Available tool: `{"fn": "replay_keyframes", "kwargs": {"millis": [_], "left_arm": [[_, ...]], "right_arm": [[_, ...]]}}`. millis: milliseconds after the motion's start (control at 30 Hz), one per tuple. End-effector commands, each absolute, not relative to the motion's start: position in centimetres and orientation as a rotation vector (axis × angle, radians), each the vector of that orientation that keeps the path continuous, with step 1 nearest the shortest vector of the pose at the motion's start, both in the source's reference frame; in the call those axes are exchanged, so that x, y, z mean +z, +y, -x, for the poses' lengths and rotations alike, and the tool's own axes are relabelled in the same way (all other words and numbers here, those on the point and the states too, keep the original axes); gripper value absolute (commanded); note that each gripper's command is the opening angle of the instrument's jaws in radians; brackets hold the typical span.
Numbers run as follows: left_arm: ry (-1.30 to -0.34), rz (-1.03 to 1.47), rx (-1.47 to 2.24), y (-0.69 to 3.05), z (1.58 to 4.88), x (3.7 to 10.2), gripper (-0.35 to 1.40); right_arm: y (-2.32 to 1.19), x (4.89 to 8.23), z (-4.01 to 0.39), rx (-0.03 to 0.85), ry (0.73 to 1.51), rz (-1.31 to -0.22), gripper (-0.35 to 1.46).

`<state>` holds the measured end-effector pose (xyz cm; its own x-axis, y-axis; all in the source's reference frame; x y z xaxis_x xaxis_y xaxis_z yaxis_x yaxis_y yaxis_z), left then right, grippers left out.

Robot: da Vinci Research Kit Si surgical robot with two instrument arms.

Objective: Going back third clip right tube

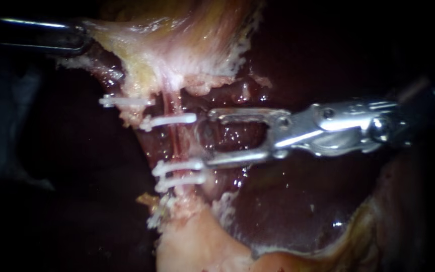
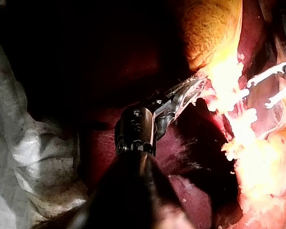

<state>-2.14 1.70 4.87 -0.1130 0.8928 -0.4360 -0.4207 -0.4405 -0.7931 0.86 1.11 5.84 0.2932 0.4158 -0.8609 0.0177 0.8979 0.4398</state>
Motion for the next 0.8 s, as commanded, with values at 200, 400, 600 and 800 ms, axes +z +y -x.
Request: {"fn": "replay_keyframes", "kwargs": {"millis": [200, 400, 600, 800], "left_arm": [[-0.610, 1.166, 1.726, 1.71, 2.15, 4.87, -0.35], [-0.605, 1.166, 1.727, 1.69, 2.19, 4.92, -0.35], [-0.609, 1.177, 1.737, 1.55, 2.39, 5.15, -0.35], [-0.633, 1.173, 1.761, 1.42, 2.68, 5.35, -0.35]], "right_arm": [[1.05, 5.78, -0.54, 0.251, 1.261, -0.409, 0.50], [1.03, 5.77, -0.47, 0.237, 1.264, -0.404, 0.50], [1.03, 5.77, -0.45, 0.236, 1.264, -0.405, 0.50], [1.03, 5.76, -0.45, 0.236, 1.264, -0.405, 0.50]]}}
